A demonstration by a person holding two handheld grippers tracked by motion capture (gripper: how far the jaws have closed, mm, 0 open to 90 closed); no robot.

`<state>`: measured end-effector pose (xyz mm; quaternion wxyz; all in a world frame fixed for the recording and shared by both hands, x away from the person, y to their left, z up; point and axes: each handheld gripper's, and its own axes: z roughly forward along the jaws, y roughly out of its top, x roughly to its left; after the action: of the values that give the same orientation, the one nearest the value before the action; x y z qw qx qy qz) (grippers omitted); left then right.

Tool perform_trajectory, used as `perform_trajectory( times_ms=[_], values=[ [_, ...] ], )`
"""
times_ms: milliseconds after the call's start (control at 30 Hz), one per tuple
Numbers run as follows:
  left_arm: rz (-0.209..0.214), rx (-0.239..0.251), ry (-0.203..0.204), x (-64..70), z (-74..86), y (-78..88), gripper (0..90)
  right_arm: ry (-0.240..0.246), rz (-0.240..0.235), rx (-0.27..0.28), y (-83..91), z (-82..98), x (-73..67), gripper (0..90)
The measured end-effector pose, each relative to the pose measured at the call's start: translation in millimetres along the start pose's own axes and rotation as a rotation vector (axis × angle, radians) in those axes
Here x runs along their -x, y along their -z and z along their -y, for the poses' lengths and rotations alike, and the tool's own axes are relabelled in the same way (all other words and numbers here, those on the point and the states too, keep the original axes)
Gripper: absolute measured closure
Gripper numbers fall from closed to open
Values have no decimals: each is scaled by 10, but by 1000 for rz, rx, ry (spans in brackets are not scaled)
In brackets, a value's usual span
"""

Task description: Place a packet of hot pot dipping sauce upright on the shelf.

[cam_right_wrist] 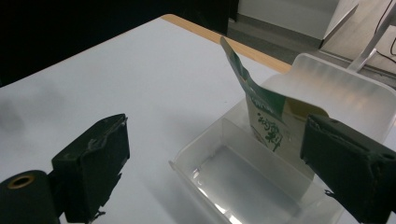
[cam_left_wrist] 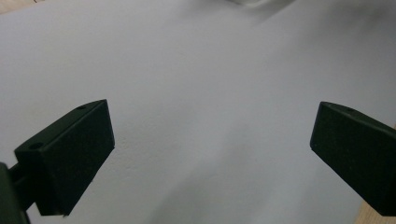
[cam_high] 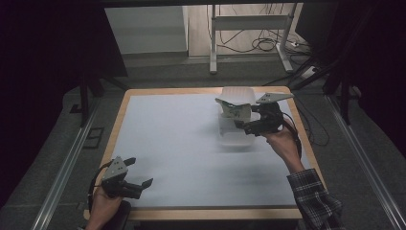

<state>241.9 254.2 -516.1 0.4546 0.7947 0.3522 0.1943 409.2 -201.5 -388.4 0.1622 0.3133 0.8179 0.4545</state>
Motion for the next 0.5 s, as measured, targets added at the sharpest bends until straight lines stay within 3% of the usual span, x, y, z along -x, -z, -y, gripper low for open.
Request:
perform_trajectory(
  times_ms=[500],
  values=[
    [-6,-13,-9,12,0,-16,0,-15,15,-5,227,194,-98,29]
  ],
)
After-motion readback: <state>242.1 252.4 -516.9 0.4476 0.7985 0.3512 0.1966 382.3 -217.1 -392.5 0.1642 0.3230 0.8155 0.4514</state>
